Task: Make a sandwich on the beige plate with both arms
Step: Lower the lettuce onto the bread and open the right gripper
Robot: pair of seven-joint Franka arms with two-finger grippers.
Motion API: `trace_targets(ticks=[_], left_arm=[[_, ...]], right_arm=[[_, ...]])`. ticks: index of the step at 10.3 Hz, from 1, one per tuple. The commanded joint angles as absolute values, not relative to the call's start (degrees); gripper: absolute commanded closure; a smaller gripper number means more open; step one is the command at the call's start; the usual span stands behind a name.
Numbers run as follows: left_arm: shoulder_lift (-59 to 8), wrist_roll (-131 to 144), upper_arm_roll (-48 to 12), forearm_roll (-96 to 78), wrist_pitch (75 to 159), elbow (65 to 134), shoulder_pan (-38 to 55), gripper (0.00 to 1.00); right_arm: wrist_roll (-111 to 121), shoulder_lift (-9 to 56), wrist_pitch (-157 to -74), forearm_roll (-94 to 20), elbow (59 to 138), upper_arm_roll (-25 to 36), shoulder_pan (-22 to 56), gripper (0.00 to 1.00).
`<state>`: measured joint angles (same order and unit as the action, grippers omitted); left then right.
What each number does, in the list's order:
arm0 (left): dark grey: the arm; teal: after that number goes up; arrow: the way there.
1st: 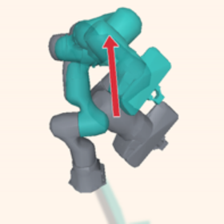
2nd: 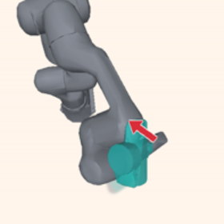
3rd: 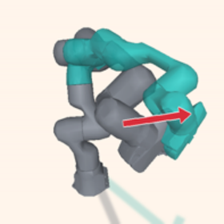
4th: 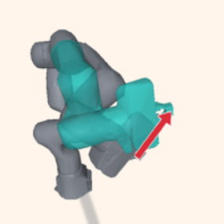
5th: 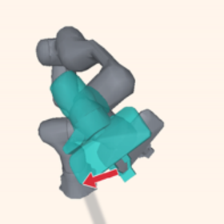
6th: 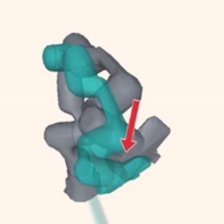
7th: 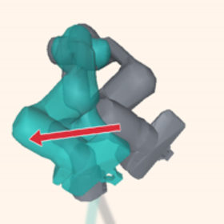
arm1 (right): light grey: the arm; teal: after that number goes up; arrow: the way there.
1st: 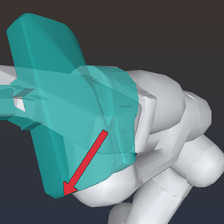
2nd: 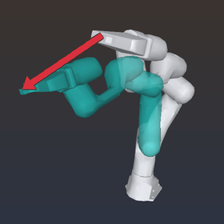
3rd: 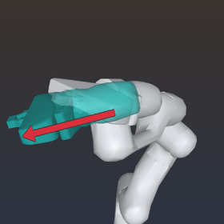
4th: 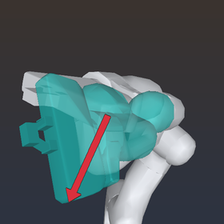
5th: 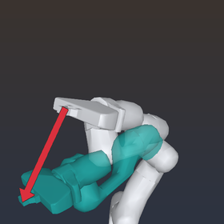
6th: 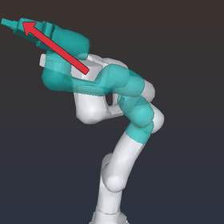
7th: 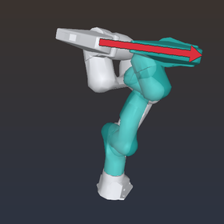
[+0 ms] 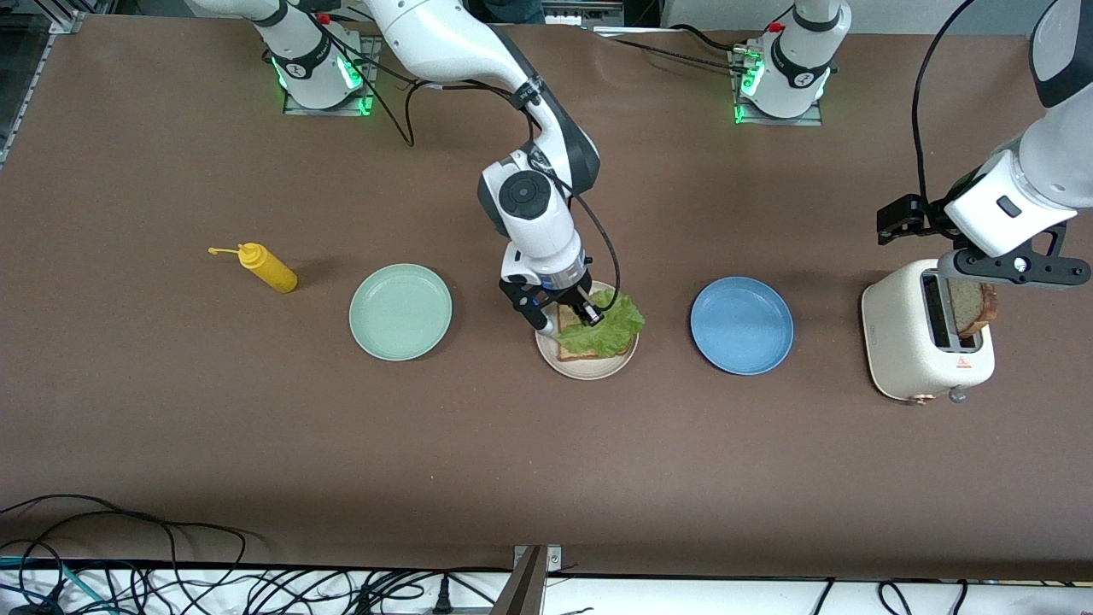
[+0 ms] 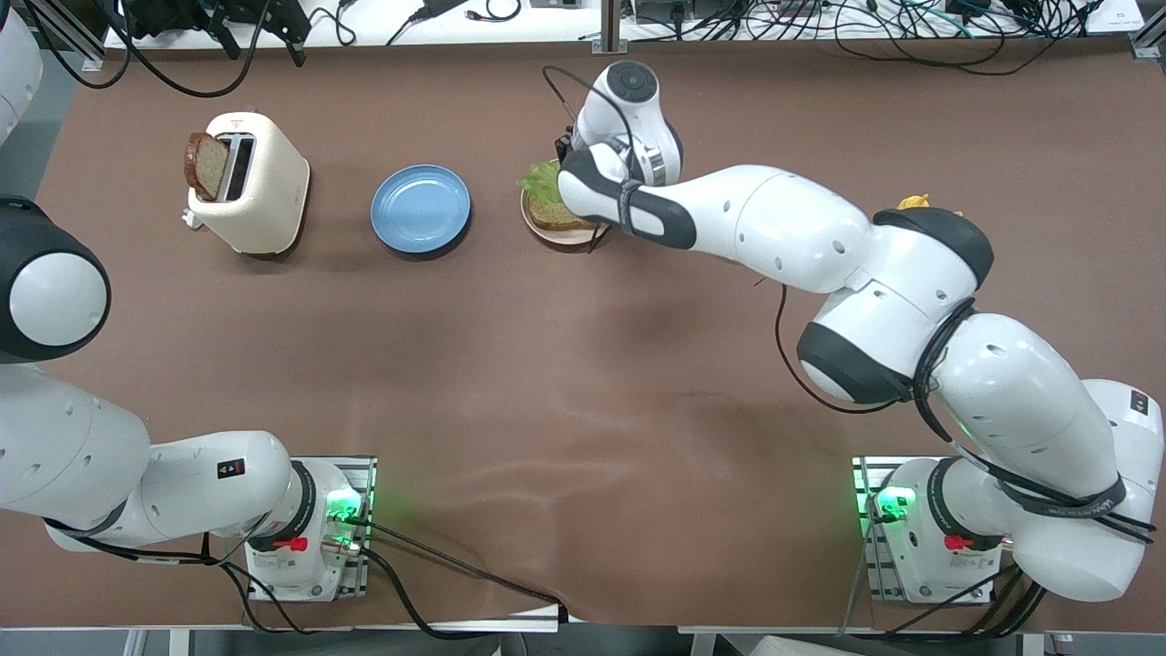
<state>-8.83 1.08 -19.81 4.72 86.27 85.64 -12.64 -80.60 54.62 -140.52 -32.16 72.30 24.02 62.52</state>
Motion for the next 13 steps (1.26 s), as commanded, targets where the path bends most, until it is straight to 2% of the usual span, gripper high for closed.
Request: trace_targets(ticks=[1,5,10,11,12,13], left_arm=[[-8.3,1.3,-20.1,3.7,85.6,85.6,-13.0,0.0],[-8.3,1.3,-20.1,3.8,85.6,85.6,-12.9,0.0],[-8.3,1.3,-20.1,3.8,85.6,85.6,-12.9,0.0],[-8.3,1.2,-20.1,3.8,85.7,85.6,-12.9,0.0],[-8.3,1.2,-20.1,3.8,85.7,85.6,-12.9,0.0],[-8.3,1.3,-20.1,3.8,85.7,85.6,-12.9,0.0]], right_arm=[[-81.2,55.9,-141.2,-32.4,71.4,25.1,62.9,1.0],[-81.3,55.7,-141.1,-27.6,72.3,25.6,63.6,1.0],[-81.2,55.8,-141.2,-27.3,72.3,25.4,63.8,1.0],[-81.0,55.8,-141.2,-27.3,72.3,25.4,63.7,0.95],[-81.2,55.8,-141.2,-27.2,72.3,25.4,63.8,0.22],[-81.2,55.8,-141.2,-27.0,72.3,25.4,63.9,0.0]])
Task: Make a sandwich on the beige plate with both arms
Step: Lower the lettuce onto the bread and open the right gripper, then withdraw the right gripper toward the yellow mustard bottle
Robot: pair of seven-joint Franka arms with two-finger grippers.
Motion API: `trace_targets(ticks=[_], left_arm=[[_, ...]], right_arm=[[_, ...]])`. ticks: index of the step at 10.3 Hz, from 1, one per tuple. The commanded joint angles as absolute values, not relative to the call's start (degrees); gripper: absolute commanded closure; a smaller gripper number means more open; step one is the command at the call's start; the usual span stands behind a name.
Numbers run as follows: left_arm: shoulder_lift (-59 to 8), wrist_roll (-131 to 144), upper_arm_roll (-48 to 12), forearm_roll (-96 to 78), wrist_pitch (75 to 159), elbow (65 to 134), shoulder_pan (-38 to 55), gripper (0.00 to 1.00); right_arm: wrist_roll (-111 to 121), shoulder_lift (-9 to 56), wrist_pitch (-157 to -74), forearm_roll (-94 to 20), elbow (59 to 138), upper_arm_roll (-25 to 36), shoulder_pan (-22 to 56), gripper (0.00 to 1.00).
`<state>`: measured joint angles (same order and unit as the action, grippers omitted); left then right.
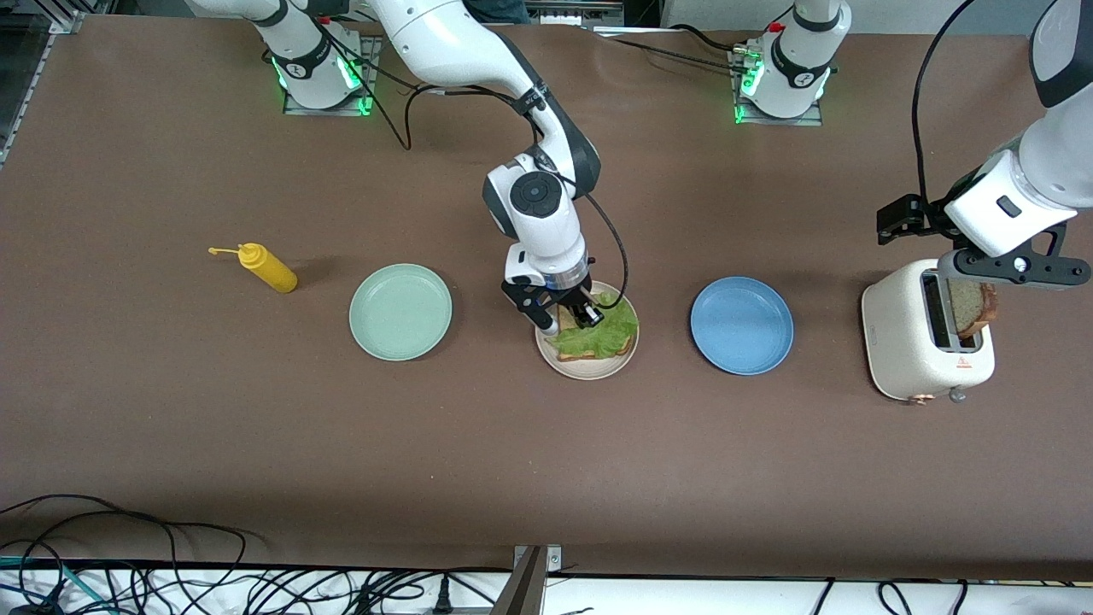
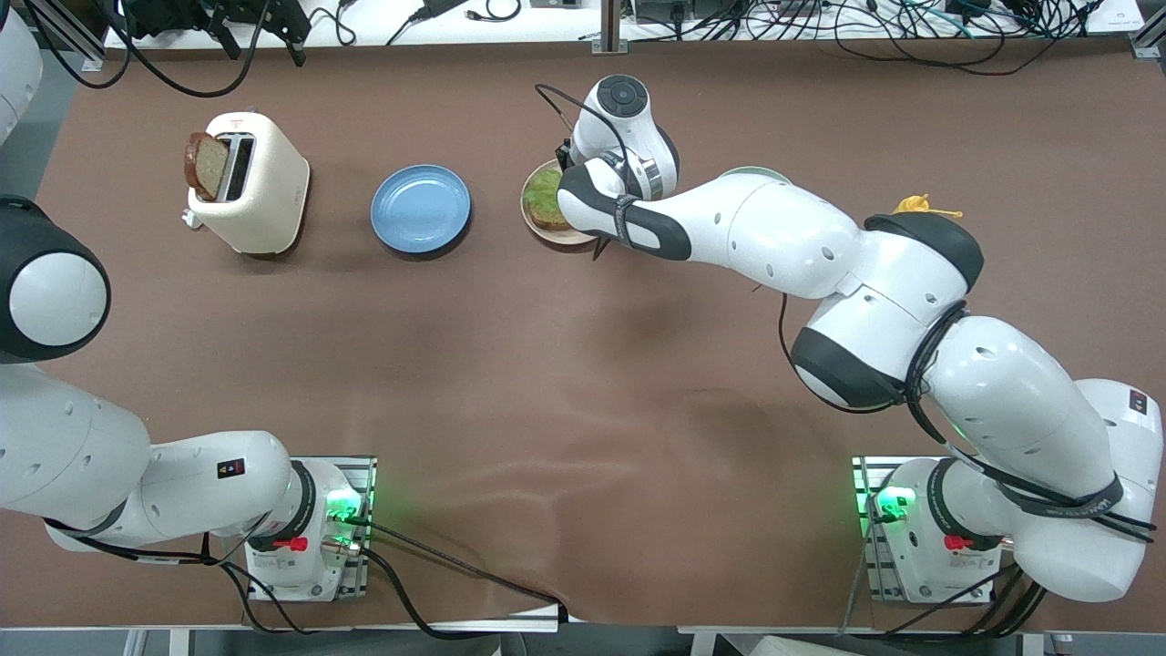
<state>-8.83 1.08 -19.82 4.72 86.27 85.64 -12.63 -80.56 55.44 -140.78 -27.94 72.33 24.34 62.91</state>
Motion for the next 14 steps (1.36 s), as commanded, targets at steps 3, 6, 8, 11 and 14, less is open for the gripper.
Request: trace_targets(ticks=[3,6,8,11,14], left_arm=[[-8.3,1.2,-20.1,3.8,85.6,85.7,-13.0,0.0],[-8.5,0.5,-20.0,3.8,85.6,85.8,-13.4,0.0],[-8.7,0.5,-19.8,4.0,85.6,85.6,-13.4,0.0],[-9.1,0.6,-19.6,4.4,85.6,85.5,-14.9,0.0],[-11.7,0.4,-19.4,4.7,85.5,85.3,-17.1,0.0]], right_arm=[[-80.9,55.5,-141.0,-27.1,72.3,25.5,63.8,0.0],[-80.2,50.9,-132.9,-27.2,72.2,28.6,63.7,0.0],[-75.4,44.9,-119.7,-27.1,72.4,33.2,63.7,0.0],[-54.5,38.2,-99.3,-27.8,72.5,44.3,63.0,0.0],[-23.1,31.4,-84.8,-28.2,77.6,55.2,58.4,0.0]])
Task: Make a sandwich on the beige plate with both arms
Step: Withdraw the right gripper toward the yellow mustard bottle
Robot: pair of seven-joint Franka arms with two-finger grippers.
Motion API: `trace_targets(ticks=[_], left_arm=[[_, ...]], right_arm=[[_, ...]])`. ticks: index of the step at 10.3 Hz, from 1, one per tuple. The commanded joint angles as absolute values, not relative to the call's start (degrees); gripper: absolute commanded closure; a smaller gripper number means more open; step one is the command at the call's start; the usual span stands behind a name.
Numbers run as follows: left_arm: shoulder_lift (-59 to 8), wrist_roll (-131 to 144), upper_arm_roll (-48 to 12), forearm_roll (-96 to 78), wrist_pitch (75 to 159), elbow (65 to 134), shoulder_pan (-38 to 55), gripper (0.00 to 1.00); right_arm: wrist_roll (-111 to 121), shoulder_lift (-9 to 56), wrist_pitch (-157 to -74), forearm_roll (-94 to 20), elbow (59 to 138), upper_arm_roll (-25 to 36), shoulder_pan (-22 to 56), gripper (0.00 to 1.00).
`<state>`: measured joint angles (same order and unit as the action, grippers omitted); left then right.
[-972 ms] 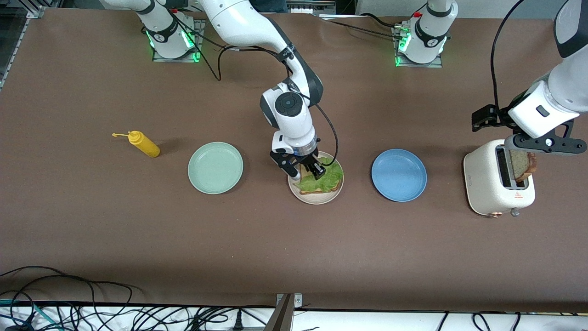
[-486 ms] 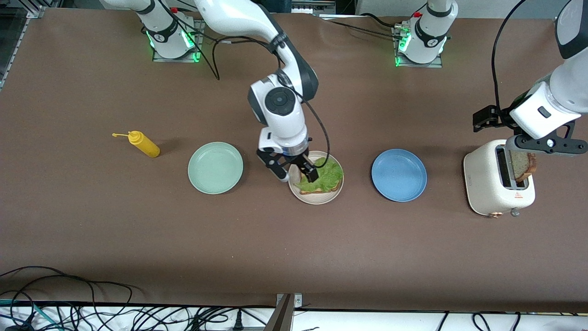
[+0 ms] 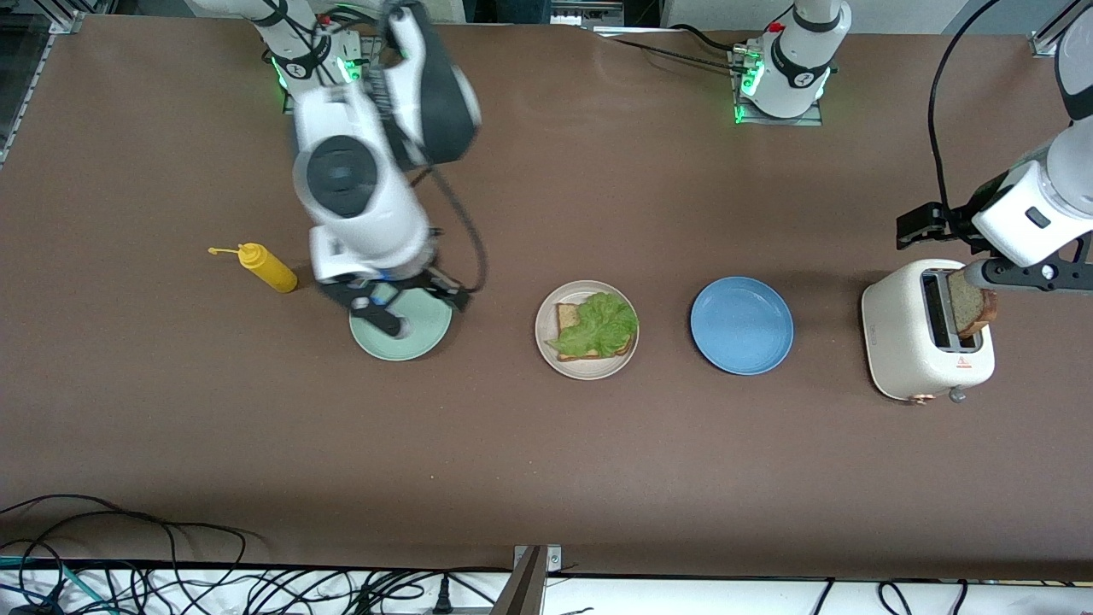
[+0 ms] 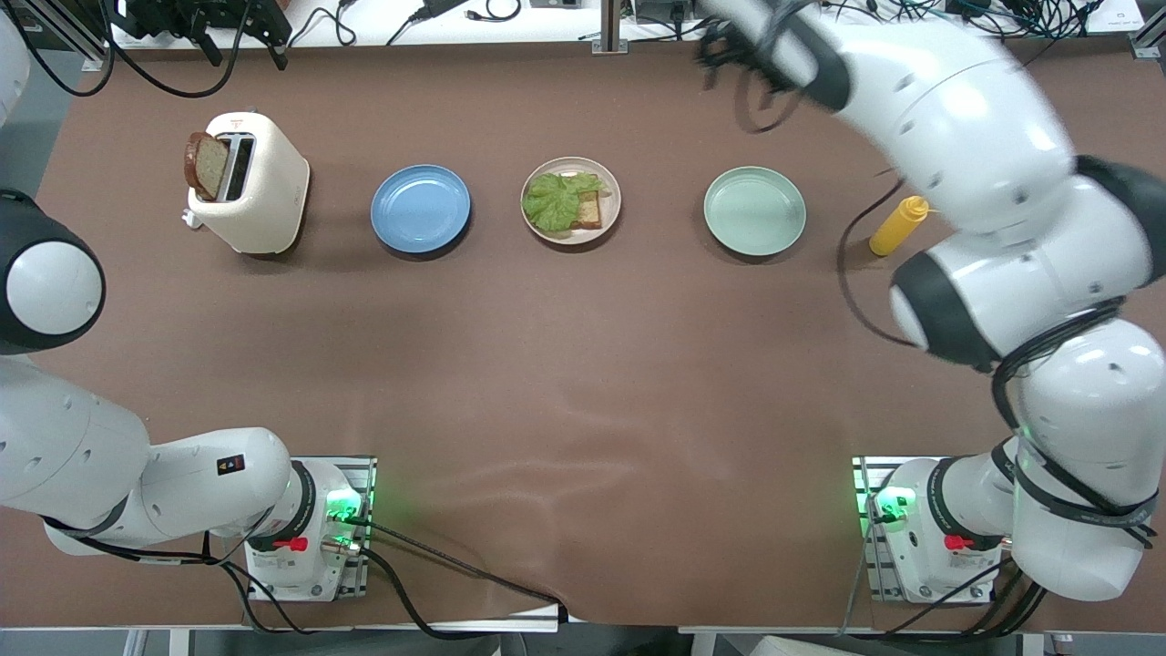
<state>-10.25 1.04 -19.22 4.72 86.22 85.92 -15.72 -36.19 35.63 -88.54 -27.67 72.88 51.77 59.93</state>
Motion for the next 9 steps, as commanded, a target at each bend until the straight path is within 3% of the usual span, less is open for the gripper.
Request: trace_targets(ticks=[1,5,9], left_arm=[[-11.8,0.4,-19.4,4.7,85.5,85.2,-17.3,0.0],[-10.3,1.1,-20.7,4.7,85.5,85.7,-17.0,0.0],[-7.8,1.2,-24.3,4.4,85.5,85.8,-16.8,0.0]], right_arm=[[-12.1,30.0,-82.6,-28.2,79.5,58.1,55.9,0.0],[24.3,28.8,-76.2,-29.3,82.1,59.8,39.3,0.0],[59.6,29.4,-76.5,-37.0,92.0,59.7,27.2,0.0]])
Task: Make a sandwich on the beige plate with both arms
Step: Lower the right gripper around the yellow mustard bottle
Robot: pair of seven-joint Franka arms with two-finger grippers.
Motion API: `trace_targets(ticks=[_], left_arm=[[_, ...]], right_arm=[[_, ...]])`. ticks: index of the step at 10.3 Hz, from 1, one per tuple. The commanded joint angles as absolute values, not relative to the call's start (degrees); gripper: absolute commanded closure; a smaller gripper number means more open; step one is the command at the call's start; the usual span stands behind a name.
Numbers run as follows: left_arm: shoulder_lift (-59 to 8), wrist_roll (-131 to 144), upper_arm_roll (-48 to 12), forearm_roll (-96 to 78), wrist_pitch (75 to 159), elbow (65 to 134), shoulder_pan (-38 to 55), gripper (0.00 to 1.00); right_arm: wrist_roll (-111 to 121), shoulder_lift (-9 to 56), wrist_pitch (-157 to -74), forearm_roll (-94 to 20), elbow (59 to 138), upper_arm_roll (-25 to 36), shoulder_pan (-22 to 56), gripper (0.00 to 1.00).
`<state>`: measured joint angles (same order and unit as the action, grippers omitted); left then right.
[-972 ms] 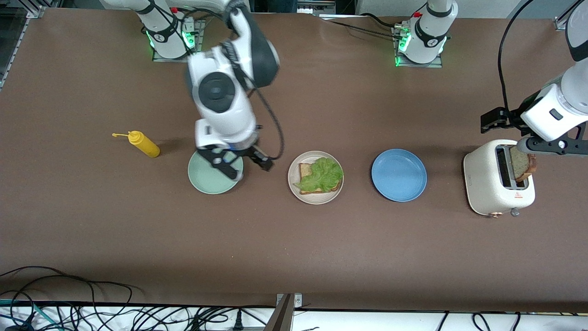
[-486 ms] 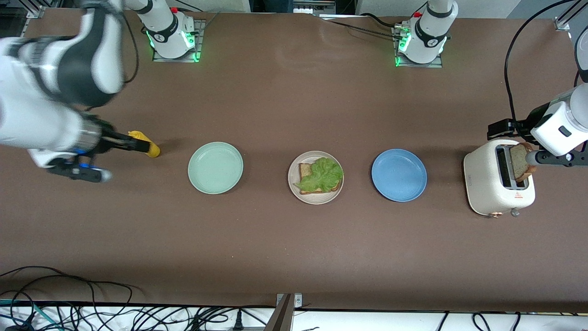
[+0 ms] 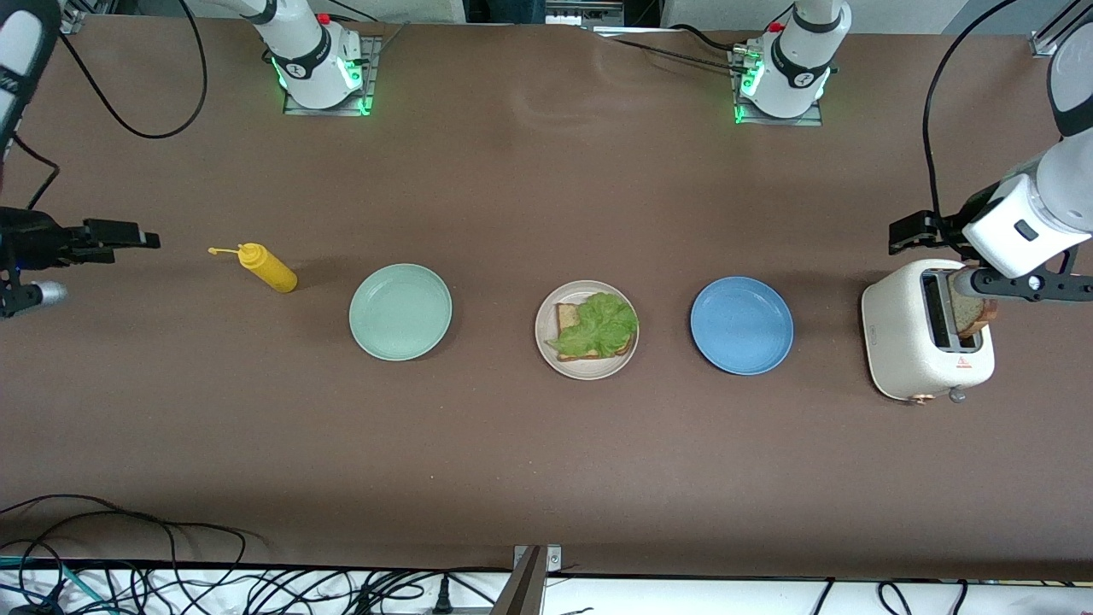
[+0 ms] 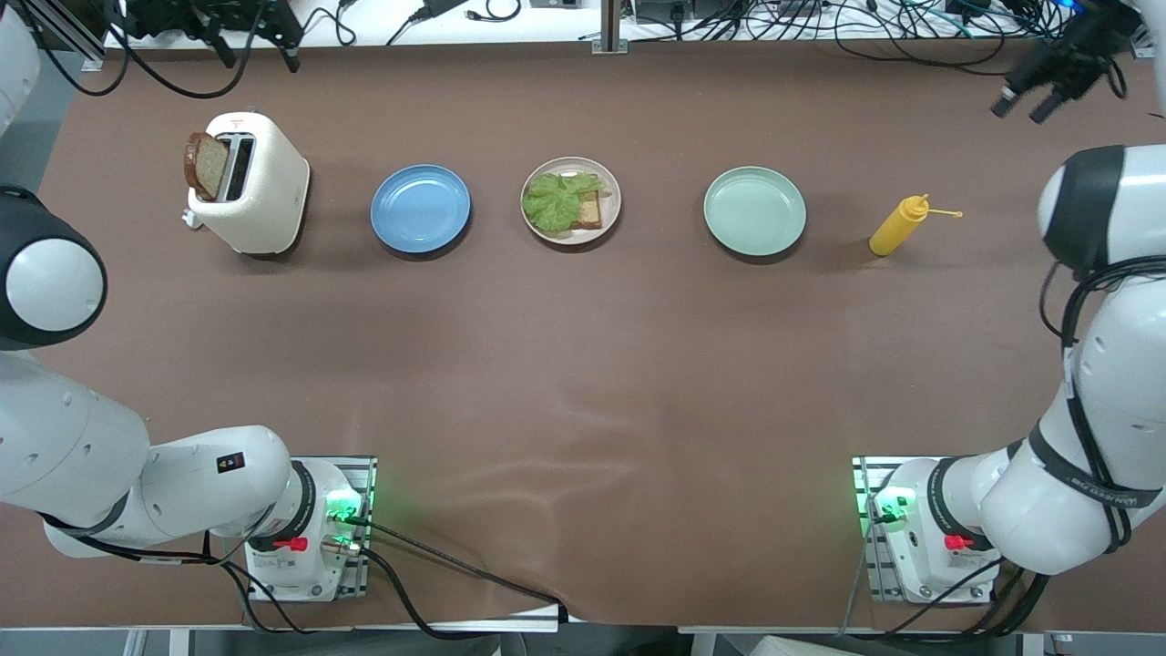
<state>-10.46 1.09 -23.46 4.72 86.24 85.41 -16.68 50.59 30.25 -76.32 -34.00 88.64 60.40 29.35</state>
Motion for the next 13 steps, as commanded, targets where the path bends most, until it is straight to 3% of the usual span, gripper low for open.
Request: trace_targets(ticks=[1,3,5,7,9,13], left_arm=[[-7.1,1.1,-24.5,4.3,85.3,85.7,-16.8,0.0],[-6.2,1.1,-25.5,3.9,84.8,85.5,-16.8,0.0],[-6.1,0.4,-23.7,4.0,85.2,85.3,-13.8,0.0],[-5.5,1.0,-12.7,2.9,85.4,85.9,-4.8,0.0],[-6.1,1.2,-11.6,0.8,86.8,86.4,-4.2,0.0],[-4.4,0.6,-8.5,0.6,88.1,89.2,-2.6,0.0]], right_arm=[[69.8,30.4,-76.6,-38.7,93.5,59.4,23.9,0.0],[88.8,33.8,-76.1,-39.6,94.0,59.0,18.7,0.0],[107.1,38.6,-75.9,-45.9,94.5,54.4,10.9,0.0],[117.4,42.9,-73.1,-50.5,94.8,43.7,0.1,0.0],[125.4,45.0,-73.2,-52.6,94.7,34.3,-7.4,0.0],[138.0,47.6,-73.3,-55.2,94.7,31.5,-8.6,0.0]])
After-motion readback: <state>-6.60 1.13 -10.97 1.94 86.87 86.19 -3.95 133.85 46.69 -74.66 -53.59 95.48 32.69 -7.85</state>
